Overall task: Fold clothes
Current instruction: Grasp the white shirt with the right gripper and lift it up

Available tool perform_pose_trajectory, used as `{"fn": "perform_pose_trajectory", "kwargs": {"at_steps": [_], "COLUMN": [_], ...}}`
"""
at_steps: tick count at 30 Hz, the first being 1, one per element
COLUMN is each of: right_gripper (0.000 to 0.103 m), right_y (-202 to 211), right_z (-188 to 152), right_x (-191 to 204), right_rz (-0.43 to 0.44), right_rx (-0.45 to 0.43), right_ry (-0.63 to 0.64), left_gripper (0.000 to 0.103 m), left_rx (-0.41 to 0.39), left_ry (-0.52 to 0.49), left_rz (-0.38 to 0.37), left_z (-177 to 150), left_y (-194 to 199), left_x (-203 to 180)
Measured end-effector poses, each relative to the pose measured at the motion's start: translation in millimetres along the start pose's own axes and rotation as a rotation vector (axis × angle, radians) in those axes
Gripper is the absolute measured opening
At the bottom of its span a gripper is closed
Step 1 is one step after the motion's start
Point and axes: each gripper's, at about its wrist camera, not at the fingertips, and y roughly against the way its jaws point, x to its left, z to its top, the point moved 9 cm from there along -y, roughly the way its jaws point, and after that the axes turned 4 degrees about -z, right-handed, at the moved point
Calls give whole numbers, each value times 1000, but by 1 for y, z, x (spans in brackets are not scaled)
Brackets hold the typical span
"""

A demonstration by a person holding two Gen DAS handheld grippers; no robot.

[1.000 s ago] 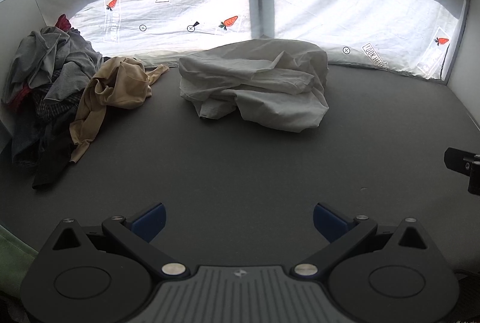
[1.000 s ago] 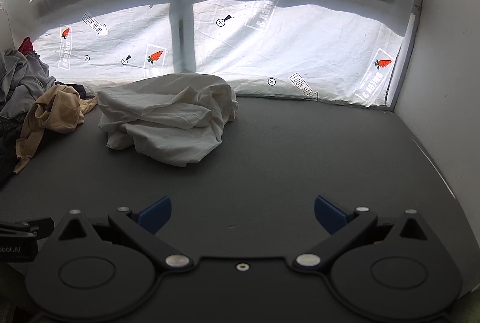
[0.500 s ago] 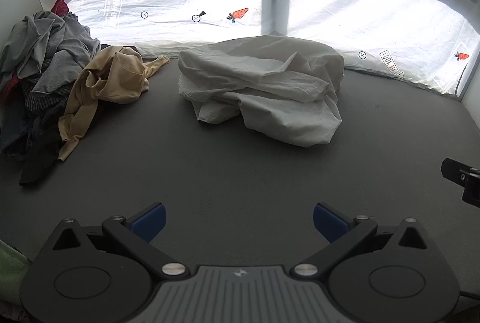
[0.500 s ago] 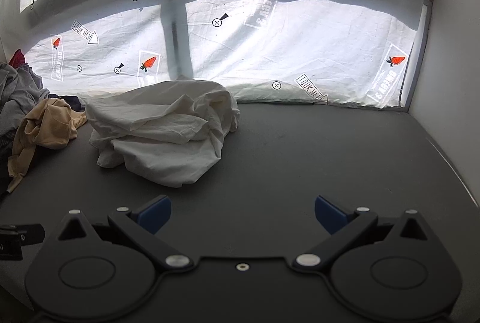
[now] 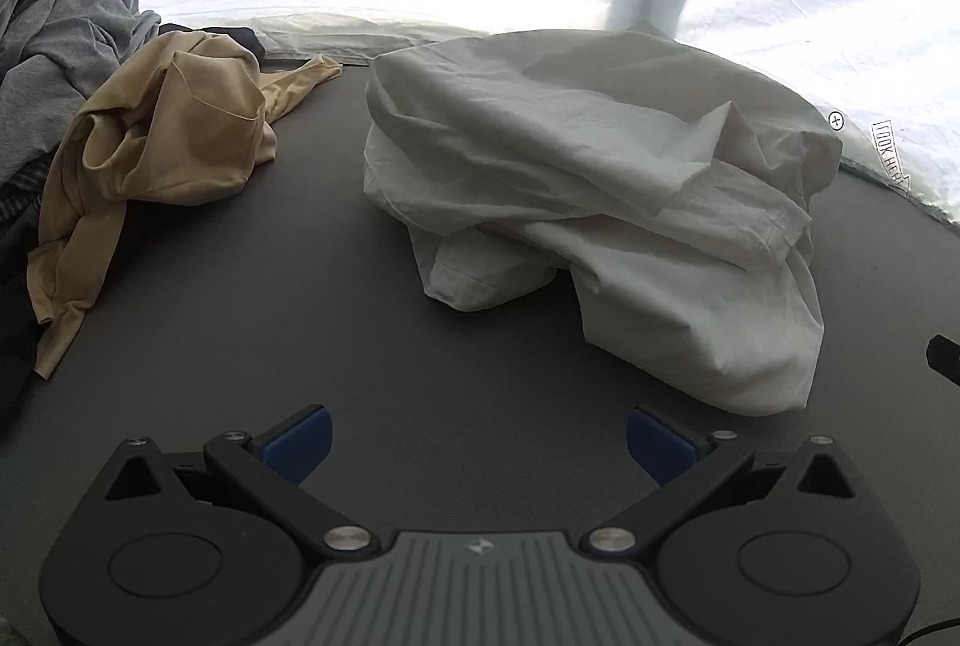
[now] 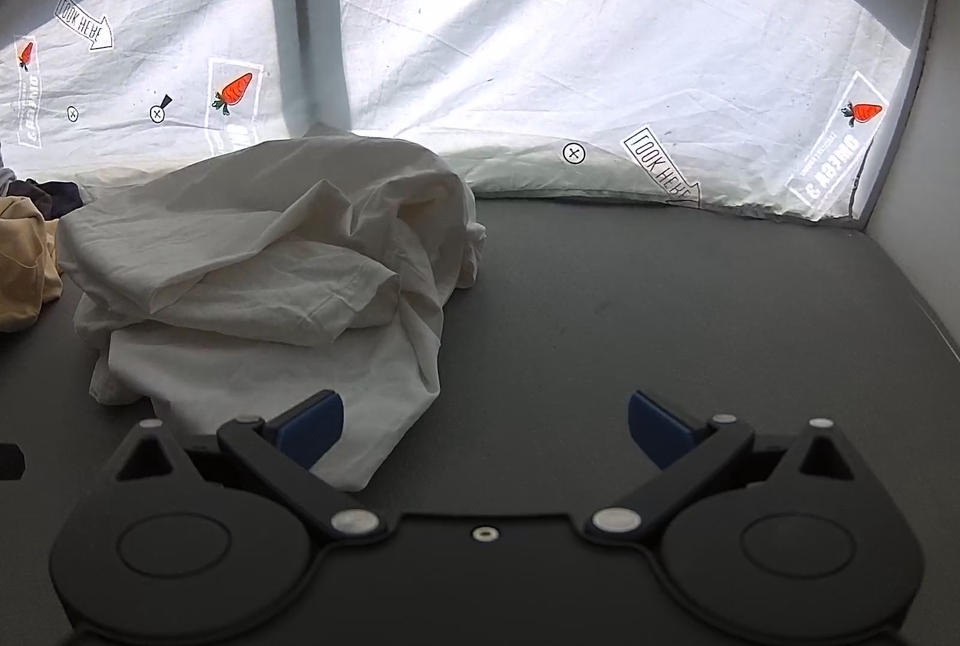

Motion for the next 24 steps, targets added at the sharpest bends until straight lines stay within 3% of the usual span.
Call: {"fn": "perform_pose_trajectory", "kwargs": {"at_steps": [3,5,7,13,19,24], "right_gripper": [87,67,55,55,56,55], "right_y": [-49,-84,-111,-149,-135,-119], "right_z": [4,1,-4,-27,-49,-76], "right_x": [15,25,30,35,31,41], "right_rz": [23,42,63,110,152,328], "right_rx": [58,121,174,298,345,428], "right_ry": [-24,-60,-127,-384,-525,-713], "left_gripper": [103,102,101,100,100,97], "left_rx": [12,14,18,42,34,16], "left_ry": [16,27,45,90,97,118], "left_rz": [15,36,46,37,20,4], "left_z": [29,43,54,63,52,36], "left_y": [-40,-63,-82,-111,-100,-76], "left_x": [23,37,51,71,67,54]}}
